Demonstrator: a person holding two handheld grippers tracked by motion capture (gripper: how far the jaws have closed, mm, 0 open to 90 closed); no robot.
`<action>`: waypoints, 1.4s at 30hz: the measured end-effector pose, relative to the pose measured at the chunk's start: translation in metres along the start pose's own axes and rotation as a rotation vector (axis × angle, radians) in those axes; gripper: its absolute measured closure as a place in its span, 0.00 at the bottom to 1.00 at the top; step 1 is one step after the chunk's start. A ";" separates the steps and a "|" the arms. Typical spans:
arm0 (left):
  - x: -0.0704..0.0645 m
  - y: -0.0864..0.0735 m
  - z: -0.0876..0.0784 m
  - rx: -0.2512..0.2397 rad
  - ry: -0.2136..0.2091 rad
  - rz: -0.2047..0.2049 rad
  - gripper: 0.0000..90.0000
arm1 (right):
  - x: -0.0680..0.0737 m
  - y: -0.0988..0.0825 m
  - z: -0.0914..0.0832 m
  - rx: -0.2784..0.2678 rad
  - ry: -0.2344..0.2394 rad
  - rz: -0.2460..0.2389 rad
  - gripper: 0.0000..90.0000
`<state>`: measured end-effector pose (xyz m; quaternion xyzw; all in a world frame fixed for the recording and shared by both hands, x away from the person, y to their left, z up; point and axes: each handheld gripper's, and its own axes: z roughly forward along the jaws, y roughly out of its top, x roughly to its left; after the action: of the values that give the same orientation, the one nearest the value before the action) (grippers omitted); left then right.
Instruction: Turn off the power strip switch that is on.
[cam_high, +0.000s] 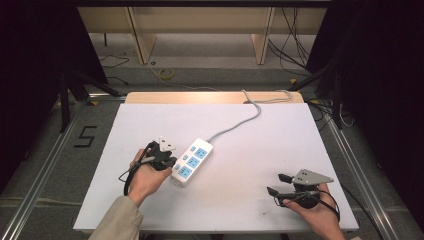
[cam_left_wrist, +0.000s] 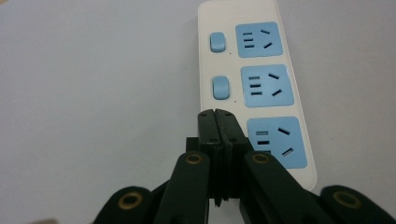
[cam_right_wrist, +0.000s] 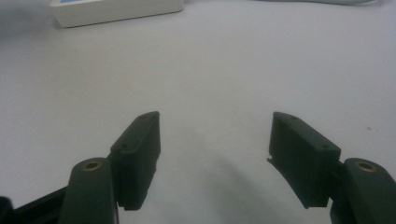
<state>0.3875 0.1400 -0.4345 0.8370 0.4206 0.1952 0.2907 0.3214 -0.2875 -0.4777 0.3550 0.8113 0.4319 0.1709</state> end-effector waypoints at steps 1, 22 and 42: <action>0.000 0.000 0.001 0.001 -0.001 -0.002 1.00 | 0.000 0.000 0.000 0.000 0.000 0.001 0.39; -0.003 0.002 0.013 0.037 -0.019 0.002 1.00 | 0.000 0.000 0.001 -0.004 0.002 0.001 0.39; -0.003 0.003 0.019 0.059 -0.022 -0.011 1.00 | 0.000 0.001 0.000 -0.002 0.002 0.001 0.39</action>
<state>0.3984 0.1305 -0.4475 0.8448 0.4277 0.1720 0.2717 0.3215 -0.2875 -0.4771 0.3547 0.8109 0.4331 0.1705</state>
